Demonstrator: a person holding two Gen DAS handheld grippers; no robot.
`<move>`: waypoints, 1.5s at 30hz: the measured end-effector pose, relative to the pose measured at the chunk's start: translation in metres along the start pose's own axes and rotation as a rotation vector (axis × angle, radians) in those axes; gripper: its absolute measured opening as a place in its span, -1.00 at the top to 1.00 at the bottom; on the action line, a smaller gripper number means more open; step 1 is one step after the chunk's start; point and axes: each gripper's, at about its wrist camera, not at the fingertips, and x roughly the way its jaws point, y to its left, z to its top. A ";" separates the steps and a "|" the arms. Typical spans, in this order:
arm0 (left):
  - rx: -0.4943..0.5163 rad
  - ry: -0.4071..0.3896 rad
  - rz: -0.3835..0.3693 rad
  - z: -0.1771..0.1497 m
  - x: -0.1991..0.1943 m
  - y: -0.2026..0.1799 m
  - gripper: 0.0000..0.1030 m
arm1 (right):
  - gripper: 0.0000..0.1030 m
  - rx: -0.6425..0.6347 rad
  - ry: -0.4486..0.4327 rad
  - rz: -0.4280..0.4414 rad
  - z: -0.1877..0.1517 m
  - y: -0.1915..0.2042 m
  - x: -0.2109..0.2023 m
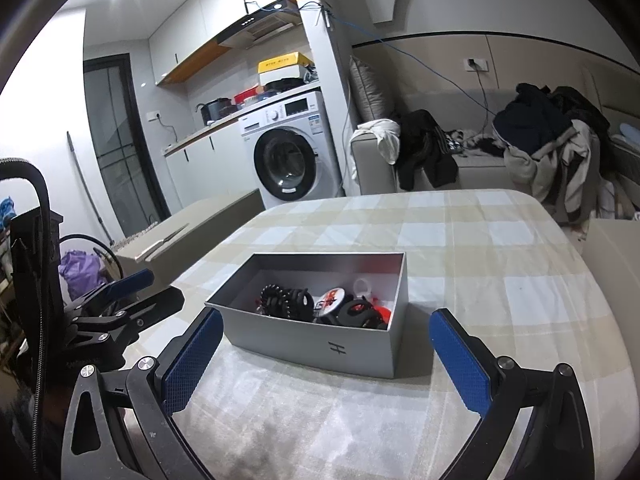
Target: Organize jewelry
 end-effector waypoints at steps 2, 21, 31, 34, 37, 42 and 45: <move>0.001 0.005 0.001 -0.001 0.001 -0.001 -0.97 | -1.00 -0.004 0.000 0.002 0.000 0.000 0.001; 0.023 0.001 0.003 -0.009 0.002 -0.007 -0.97 | -1.00 -0.042 -0.009 -0.005 -0.008 -0.003 0.009; 0.032 0.002 0.000 -0.007 0.001 -0.009 -0.97 | -1.00 -0.066 -0.020 -0.006 -0.011 0.000 0.010; 0.034 0.004 0.000 -0.007 0.003 -0.010 -0.97 | -1.00 -0.055 -0.027 -0.012 -0.011 -0.002 0.008; 0.042 0.005 -0.004 -0.006 0.003 -0.011 -0.97 | -1.00 -0.048 -0.029 -0.008 -0.010 -0.003 0.008; 0.048 0.007 -0.009 -0.007 0.004 -0.012 -0.97 | -1.00 -0.041 -0.034 -0.005 -0.010 -0.005 0.007; 0.052 0.005 -0.008 -0.007 0.003 -0.012 -0.98 | -1.00 -0.041 -0.039 -0.003 -0.010 -0.005 0.007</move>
